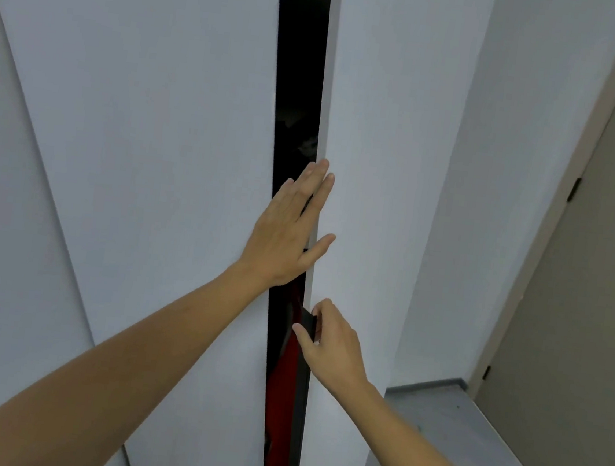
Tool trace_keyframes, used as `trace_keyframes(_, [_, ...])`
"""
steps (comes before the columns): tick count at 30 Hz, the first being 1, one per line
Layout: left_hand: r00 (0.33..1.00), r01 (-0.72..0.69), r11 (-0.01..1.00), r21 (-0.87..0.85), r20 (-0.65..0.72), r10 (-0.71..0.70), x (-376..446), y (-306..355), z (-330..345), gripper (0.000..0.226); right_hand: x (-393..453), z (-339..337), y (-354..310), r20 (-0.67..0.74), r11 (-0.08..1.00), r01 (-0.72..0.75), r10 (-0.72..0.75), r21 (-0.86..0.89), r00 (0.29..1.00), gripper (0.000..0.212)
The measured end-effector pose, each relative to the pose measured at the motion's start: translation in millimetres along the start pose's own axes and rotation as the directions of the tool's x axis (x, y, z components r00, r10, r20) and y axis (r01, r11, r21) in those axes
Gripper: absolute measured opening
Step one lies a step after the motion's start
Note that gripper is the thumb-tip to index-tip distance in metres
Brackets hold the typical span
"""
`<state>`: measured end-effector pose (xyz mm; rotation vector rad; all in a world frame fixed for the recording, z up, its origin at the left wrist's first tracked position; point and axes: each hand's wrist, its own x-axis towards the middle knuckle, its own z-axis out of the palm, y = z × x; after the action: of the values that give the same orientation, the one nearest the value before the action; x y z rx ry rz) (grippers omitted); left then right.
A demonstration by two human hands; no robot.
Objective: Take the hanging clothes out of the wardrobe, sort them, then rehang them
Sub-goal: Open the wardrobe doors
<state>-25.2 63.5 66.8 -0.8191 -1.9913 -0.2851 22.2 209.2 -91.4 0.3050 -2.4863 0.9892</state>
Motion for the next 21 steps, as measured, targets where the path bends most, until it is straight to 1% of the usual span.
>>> trace_keyframes(3, [1.0,-0.011,0.999,0.033,-0.01,0.011,3,43,-6,0.081,-25,-30,9,-0.01,1.0,0.006,-0.006,-0.027,1.0,0.031])
trace_keyframes(6, [0.998,-0.051,0.996,0.077,-0.023,0.053,10,88,-7,0.083,-51,-65,24,-0.041,0.999,-0.008,0.007,-0.046,0.999,0.033])
trace_keyframes(9, [0.995,-0.1,0.988,0.116,-0.015,0.102,23,138,0,0.086,-74,-103,48,-0.11,0.99,-0.032,0.017,-0.135,0.994,0.036])
trace_keyframes(10, [0.994,-0.107,0.988,0.112,-0.014,0.11,29,156,5,0.087,-81,-116,57,-0.127,0.985,-0.038,0.016,-0.171,0.992,0.042])
trace_keyframes(12, [0.993,-0.113,0.99,0.084,-0.018,0.115,42,190,15,0.088,-93,-142,75,-0.127,0.966,-0.028,-0.005,-0.256,0.992,0.062])
trace_keyframes(13, [0.993,-0.117,0.99,0.073,-0.019,0.119,49,206,21,0.087,-98,-155,84,-0.121,0.958,-0.023,-0.012,-0.287,0.993,0.068])
trace_keyframes(14, [0.992,-0.123,0.99,0.073,-0.018,0.125,55,221,27,0.087,-103,-166,94,-0.118,0.953,-0.028,-0.008,-0.301,0.993,0.069])
trace_keyframes(15, [0.991,-0.129,0.988,0.086,-0.017,0.131,62,235,33,0.087,-106,-177,105,-0.126,0.952,-0.037,-0.001,-0.304,0.992,0.067])
trace_keyframes(17, [0.989,-0.147,0.982,0.123,-0.013,0.149,75,258,46,0.087,-111,-196,127,-0.144,0.955,-0.077,0.036,-0.288,0.989,0.055])
trace_keyframes(21, [0.98,-0.198,0.962,0.188,0.035,0.195,101,292,67,0.09,-118,-235,160,-0.155,0.965,-0.115,0.079,-0.237,0.985,0.013])
